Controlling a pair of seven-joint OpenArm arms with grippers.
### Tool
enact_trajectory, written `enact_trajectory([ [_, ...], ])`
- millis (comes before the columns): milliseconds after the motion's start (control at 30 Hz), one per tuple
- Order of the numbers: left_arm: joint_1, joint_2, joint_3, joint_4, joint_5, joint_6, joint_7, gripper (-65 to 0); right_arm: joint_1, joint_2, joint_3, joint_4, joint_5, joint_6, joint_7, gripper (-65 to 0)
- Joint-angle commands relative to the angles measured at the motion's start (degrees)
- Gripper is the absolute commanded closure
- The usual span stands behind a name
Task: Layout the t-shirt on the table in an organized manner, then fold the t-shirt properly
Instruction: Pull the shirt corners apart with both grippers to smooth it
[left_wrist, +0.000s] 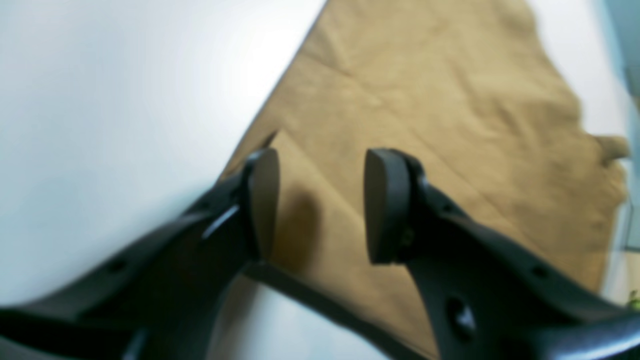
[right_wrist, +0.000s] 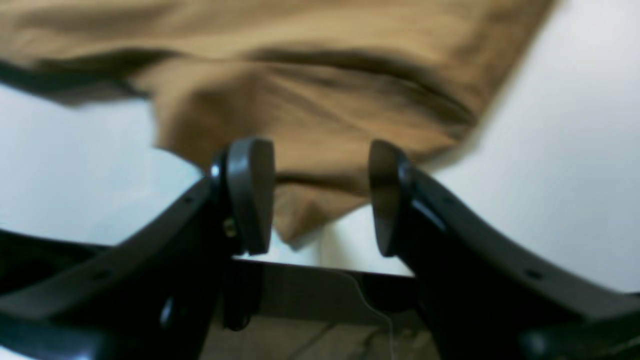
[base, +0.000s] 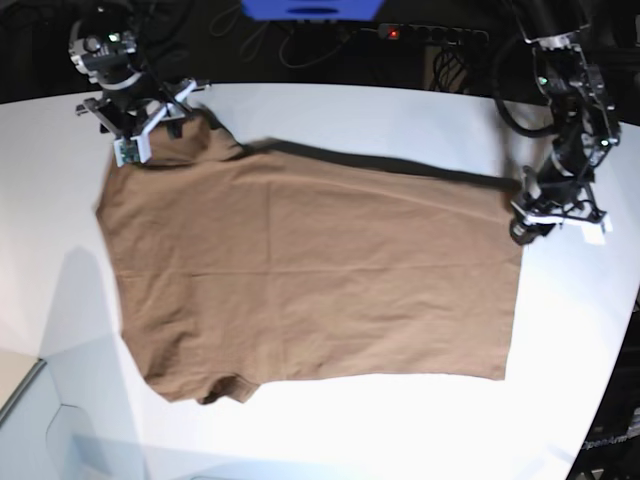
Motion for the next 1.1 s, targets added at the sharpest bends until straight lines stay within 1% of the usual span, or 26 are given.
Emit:
enact_trajectory([
  [0,0.01,-0.89,-0.26,2.22,-2.05,-0.54,-0.89,-27.6,0.8,0.1,1.23,0.98,0.55,0.16,1.17,-30.8],
  [133,1.24,-0.89,-0.26,3.45,-2.49,-0.54,-0.98,-27.6,3.44,0.1,6.95,0.89,0.55,0.16,1.08,-31.0],
  [233,1.24,-0.72,-0.26,2.22,-1.43,-0.54,-0.89,-27.6,4.5,0.1,8.79,0.71,0.55,0.25,1.08,-31.2],
  [333,2.03,-0.36,-0.26,1.43,0.06,-0.45,-0.89,-27.6,4.58,0.1,8.88,0.45,0.55,0.25,1.08,-31.3],
  [533,3.53,-0.36,-0.35,-2.35,0.32,-0.45,-1.51,-27.6,4.5,0.1,8.88,0.36,0.63,0.25,1.08,-31.3],
  [633,3.26,-0.36,0.0,-5.69,0.32,-0.45,-1.51,-27.6,4.76,0.1,8.88,-0.43,0.63,0.25,0.99,-31.2],
  [700,1.68,-0.36,0.18,-7.54,0.32,-0.45,-1.51,-27.6,4.76,0.1,8.88,-0.78,0.63,0.25,1.08,-31.2],
  [867,1.15,-0.28,0.18,-8.06,0.24,-0.45,-0.98,-26.9,4.76,0.1,8.88,-0.87,0.63,0.25,1.08,-31.2],
  [900,1.15,-0.28,0.18,-8.06,0.24,-0.45,-0.98,-25.8,4.76,0.1,8.88,-0.87,0.63,0.25,1.08,-31.1],
  [967,1.15,-0.28,0.18,-8.15,0.24,-0.45,-0.98,-19.7,4.85,0.1,8.88,-0.87,0.63,0.25,1.08,-31.1],
  [1067,2.03,-0.28,0.18,-7.45,-0.29,-0.45,-0.89,-6.2,4.85,0.1,8.88,-0.87,0.63,0.25,1.08,-31.1],
])
